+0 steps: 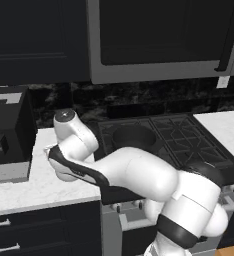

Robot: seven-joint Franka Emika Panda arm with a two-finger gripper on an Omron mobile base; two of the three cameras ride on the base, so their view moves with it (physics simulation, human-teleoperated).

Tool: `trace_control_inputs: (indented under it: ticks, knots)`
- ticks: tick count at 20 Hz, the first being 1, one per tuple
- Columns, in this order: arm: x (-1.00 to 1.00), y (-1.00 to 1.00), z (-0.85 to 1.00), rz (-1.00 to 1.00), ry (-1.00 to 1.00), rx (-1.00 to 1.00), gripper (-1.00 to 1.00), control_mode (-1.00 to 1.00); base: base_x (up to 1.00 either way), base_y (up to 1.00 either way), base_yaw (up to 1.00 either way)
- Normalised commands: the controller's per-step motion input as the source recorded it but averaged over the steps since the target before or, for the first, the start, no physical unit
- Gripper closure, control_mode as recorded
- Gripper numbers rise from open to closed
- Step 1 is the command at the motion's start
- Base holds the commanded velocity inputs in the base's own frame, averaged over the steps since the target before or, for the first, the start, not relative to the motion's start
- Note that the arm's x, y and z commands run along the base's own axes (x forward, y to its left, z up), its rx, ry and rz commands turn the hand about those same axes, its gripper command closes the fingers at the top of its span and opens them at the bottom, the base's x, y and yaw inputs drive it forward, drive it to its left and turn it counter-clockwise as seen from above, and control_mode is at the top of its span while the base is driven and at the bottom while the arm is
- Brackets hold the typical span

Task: Pick the kettle from the counter and place it on a stove burner. Then turn the burner on.

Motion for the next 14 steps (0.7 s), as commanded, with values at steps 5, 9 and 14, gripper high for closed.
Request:
trace_control_inputs:
  ticks: [5,9,14]
  knots:
    - [0.29,0.24,-0.12,-0.01,0.00,0.00,-1.00,-1.00,0.00,0.00,0.00]
    - [0.37,0.23,-0.20,-0.02,0.00,0.00,-1.00,-1.00,0.00,0.00,0.00]
    - [0.33,0.14,-0.22,-0.02,0.00,0.00,-1.00,-1.00,0.00,0.00,0.00]
